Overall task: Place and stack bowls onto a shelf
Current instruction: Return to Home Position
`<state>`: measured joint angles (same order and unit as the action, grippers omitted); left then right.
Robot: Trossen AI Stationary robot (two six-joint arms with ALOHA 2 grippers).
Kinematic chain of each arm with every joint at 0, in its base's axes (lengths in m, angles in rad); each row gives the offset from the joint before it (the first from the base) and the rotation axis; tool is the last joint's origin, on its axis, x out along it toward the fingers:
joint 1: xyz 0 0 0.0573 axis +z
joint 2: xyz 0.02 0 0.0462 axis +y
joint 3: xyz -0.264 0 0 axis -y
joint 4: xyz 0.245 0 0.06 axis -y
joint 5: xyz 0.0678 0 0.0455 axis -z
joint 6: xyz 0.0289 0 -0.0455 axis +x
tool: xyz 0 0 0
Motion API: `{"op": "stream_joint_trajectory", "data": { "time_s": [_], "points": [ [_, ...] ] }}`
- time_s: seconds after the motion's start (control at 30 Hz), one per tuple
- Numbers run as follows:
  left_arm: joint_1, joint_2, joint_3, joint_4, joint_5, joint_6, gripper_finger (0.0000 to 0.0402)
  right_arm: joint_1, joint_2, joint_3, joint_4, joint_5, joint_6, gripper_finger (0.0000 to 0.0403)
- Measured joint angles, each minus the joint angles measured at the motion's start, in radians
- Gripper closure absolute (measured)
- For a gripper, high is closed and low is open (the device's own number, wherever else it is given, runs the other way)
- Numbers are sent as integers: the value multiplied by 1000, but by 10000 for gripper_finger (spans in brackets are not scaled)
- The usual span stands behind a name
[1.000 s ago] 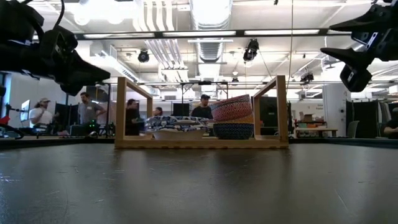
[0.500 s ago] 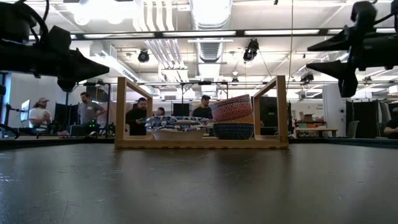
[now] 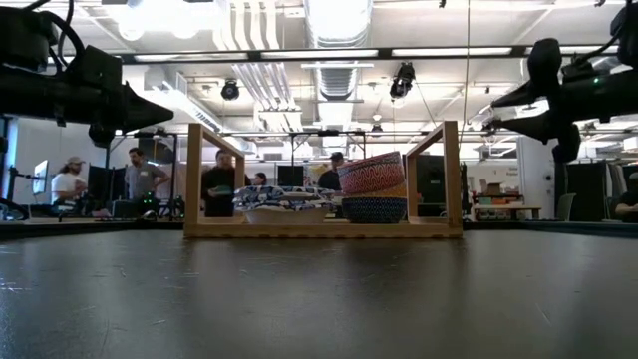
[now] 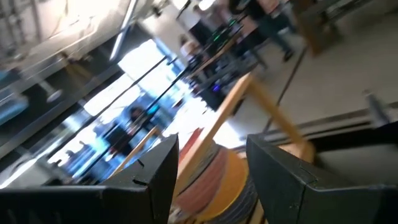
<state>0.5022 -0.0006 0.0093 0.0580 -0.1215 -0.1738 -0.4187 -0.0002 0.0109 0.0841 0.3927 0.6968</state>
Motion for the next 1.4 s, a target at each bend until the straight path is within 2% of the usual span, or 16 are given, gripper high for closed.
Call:
{"op": "stream_joint_trajectory", "data": {
  "time_s": [0.17, 0.5, 1.4],
  "points": [
    [0, 0, 0, 1, 0, 0, 402, -92, 0, 0, 0, 0, 0, 225],
    [0, 0, 0, 1, 0, 0, 402, -152, 1, 0, 0, 0, 0, 225],
    [0, 12, 9, 2, 1, 0, 402, -163, 3, 0, 0, 0, 0, 225]
  ]
}}
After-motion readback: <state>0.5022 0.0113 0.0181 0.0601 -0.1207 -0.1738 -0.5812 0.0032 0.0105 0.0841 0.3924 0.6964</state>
